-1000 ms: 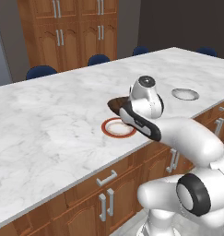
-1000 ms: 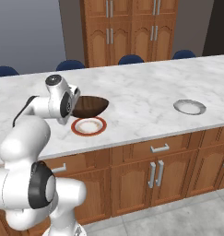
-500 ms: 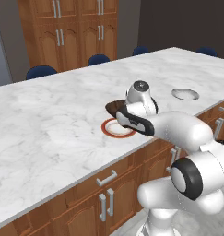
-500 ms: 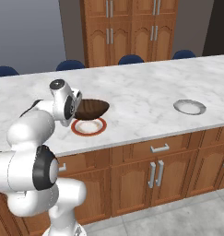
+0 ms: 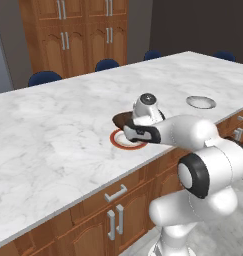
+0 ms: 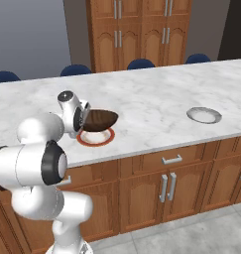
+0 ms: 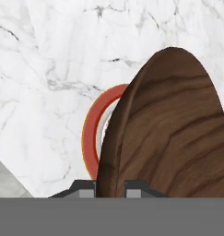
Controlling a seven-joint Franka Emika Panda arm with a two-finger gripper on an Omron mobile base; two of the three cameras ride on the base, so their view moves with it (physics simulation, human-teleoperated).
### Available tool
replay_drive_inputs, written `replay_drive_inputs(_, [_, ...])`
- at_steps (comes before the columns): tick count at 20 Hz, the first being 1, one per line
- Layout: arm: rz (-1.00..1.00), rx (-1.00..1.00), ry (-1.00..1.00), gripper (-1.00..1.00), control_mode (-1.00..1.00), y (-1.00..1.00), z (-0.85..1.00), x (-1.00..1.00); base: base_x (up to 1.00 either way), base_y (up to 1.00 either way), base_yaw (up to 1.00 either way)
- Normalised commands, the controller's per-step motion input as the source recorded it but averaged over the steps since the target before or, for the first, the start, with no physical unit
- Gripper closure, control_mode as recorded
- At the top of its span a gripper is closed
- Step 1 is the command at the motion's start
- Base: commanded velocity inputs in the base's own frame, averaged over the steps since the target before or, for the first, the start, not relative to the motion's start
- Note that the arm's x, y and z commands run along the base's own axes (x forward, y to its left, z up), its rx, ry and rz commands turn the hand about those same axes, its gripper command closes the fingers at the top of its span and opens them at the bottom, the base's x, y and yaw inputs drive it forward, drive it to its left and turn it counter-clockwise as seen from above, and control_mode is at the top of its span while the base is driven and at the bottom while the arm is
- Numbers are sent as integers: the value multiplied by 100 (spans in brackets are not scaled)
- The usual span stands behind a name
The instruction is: Move the bowls from the cabinet to the plates on the dining table.
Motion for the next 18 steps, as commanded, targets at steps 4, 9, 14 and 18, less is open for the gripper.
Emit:
replay_drive_inputs(4, [0, 0, 0, 100, -100, 1, -28, 28, 0, 0, 0])
replay_drive_inputs(9, [0, -1, 0, 100, -100, 3, -29, 24, 0, 0, 0])
replay_drive_inputs(14, [0, -1, 0, 100, -100, 6, -29, 23, 0, 0, 0])
replay_drive_inputs(18, [0, -1, 0, 100, -100, 6, -23, 19, 0, 0, 0])
